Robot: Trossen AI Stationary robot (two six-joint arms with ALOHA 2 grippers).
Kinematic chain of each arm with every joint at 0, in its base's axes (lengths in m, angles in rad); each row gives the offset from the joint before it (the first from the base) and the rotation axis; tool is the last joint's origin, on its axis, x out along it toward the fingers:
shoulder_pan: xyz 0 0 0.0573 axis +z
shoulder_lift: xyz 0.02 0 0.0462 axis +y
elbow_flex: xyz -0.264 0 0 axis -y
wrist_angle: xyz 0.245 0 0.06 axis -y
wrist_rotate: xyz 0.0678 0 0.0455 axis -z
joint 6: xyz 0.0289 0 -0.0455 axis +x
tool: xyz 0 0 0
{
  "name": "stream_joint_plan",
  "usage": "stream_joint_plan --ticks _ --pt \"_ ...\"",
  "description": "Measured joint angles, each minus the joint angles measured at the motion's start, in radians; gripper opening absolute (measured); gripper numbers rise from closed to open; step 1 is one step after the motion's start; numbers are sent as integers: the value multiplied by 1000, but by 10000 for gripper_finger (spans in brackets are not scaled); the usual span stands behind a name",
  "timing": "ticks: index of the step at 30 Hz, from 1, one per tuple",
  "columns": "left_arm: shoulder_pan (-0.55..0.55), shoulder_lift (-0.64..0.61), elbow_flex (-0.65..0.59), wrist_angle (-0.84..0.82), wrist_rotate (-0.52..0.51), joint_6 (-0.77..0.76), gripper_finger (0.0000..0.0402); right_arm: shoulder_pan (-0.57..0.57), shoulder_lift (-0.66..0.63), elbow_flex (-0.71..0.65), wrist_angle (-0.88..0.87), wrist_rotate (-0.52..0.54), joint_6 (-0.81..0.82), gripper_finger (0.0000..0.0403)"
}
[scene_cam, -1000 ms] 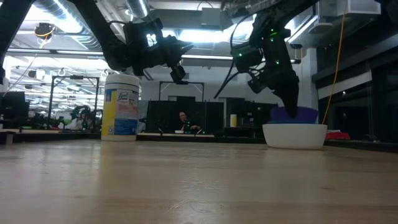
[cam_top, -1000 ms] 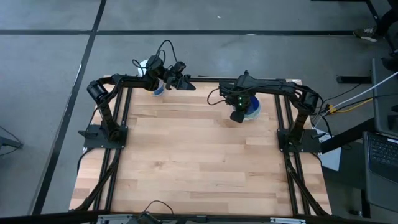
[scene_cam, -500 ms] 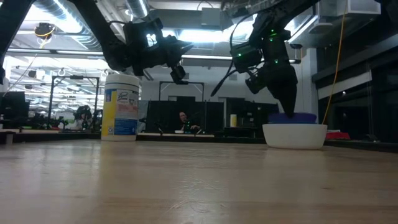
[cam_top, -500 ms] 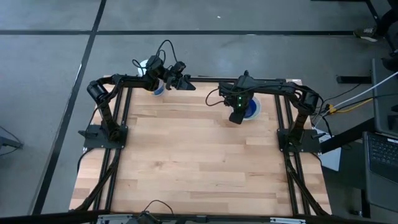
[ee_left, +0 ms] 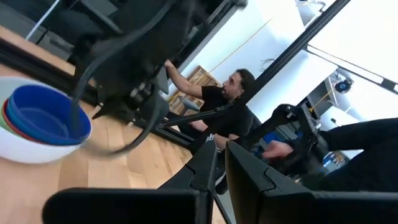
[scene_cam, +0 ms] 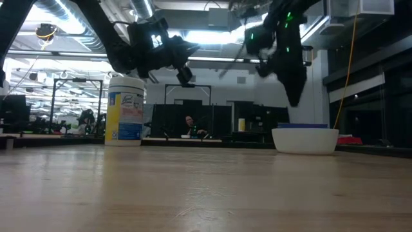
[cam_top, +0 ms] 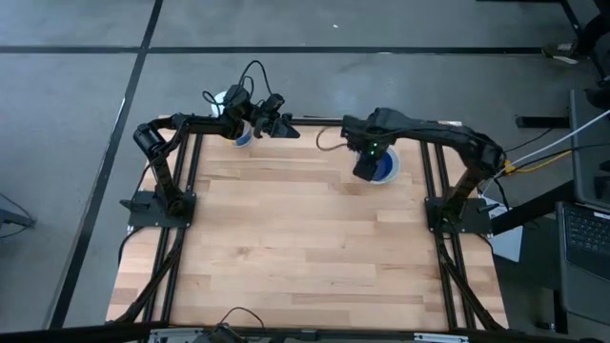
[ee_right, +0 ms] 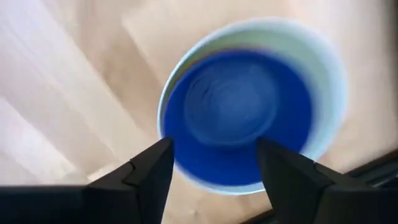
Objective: Nest bowls inside each other
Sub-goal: Return to Home Position
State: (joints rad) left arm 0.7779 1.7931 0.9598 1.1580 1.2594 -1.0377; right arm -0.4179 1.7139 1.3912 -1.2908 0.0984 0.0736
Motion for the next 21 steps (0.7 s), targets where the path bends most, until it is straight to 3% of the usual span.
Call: stream_joint_plan --ticks 6,14,17,21 --pt "-1 -51 45 36 -4 15 29 0 -185 84 204 18 28 222" --pt "80 -340 273 -8 -77 -30 29 -1 -523 207 551 -15 46 190" --pt "139 -468 393 -218 -73 34 29 -6 -642 267 557 -38 37 180" --pt "230 -624 553 -668 -16 236 29 -7 -793 334 466 -90 16 170"
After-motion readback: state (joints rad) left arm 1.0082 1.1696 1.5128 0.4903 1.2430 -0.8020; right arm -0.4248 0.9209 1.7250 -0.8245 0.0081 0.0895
